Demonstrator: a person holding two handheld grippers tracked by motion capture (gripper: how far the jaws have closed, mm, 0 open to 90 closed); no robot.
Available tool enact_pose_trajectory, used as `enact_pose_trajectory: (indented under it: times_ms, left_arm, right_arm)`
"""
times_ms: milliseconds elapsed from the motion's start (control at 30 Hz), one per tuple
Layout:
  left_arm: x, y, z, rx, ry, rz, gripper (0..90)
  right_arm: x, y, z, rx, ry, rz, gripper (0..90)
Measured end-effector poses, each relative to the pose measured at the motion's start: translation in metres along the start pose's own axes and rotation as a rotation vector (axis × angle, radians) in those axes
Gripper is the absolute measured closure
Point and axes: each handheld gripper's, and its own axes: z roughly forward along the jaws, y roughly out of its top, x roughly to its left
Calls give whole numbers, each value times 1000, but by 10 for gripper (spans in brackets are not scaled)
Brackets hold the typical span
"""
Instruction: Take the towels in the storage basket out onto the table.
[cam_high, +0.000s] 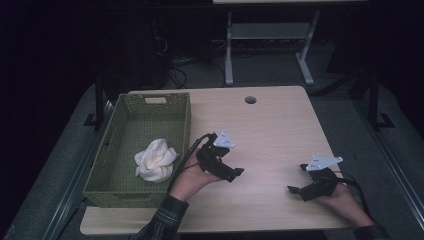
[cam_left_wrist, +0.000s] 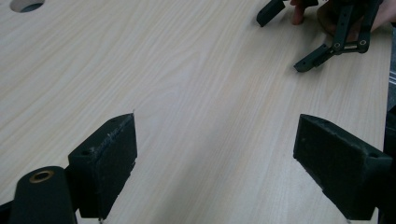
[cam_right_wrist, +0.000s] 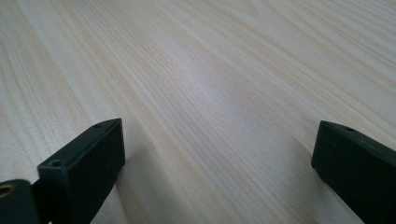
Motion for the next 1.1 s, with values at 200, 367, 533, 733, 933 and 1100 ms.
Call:
enact_pose_trajectory:
  times_ms: [200, 367, 533, 733, 933, 1100]
  left_arm:
    - [9, 3, -11, -2, 0, -8, 129]
    - [14, 5, -15, -1, 0, -10, 129]
    - [20, 7, -21, 0, 5, -14, 129]
    - [31, 5, -34, -7, 30, -20, 129]
    - [38, -1, -48, -27, 59, -34, 130]
    - [46, -7, -61, -46, 86, -62, 130]
  right_arm:
    - [0, 0, 0, 0, 0, 0, 23]
    - [0, 0, 0, 0, 0, 0, 23]
    - [0, 0, 0, 0, 0, 0, 23]
    - [0, 0, 0, 0, 0, 0, 23]
    - [0, 0, 0, 0, 0, 0, 23]
    - [0, 0, 0, 0, 0, 0, 23]
